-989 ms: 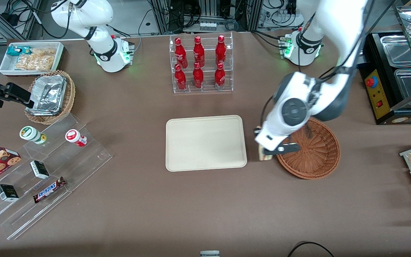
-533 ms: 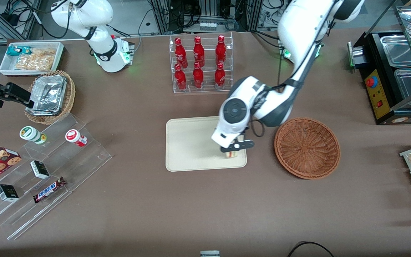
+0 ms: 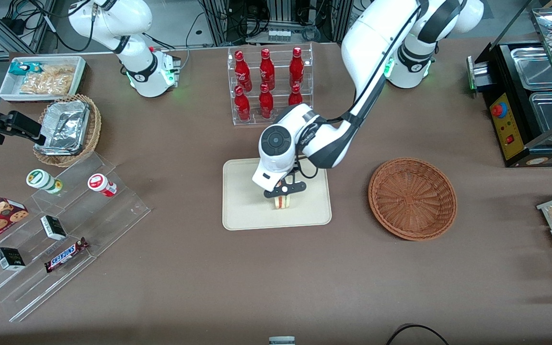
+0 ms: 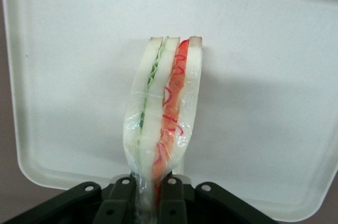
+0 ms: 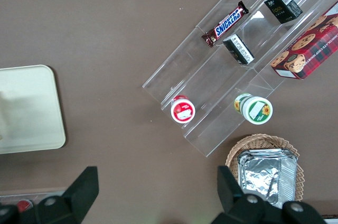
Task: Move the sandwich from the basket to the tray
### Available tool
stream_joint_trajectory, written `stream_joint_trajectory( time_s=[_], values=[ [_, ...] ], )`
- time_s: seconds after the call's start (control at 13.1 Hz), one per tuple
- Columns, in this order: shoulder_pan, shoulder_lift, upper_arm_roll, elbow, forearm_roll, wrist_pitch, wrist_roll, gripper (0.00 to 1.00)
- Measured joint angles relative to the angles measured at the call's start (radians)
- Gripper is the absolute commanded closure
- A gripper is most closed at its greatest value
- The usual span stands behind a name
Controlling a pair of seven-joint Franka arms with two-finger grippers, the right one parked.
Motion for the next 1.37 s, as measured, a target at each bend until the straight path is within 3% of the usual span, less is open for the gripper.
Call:
stream_joint_trajectory(
  time_s=[0.08,0.15,0.68,0.91,1.37],
  values=[
    [-0.003,0.011,0.000,0.002,0.000,0.008,0.000,0.08],
    [-0.004,0.018,0.000,0.003,0.000,0.014,-0.004,0.00],
    [0.007,-0.051,0.020,0.045,0.003,-0.047,-0.032,0.00],
    [0.019,-0.135,0.097,0.045,0.016,-0.170,-0.033,0.00],
    [0.159,-0.220,0.133,-0.023,0.018,-0.212,0.084,0.00]
  ],
)
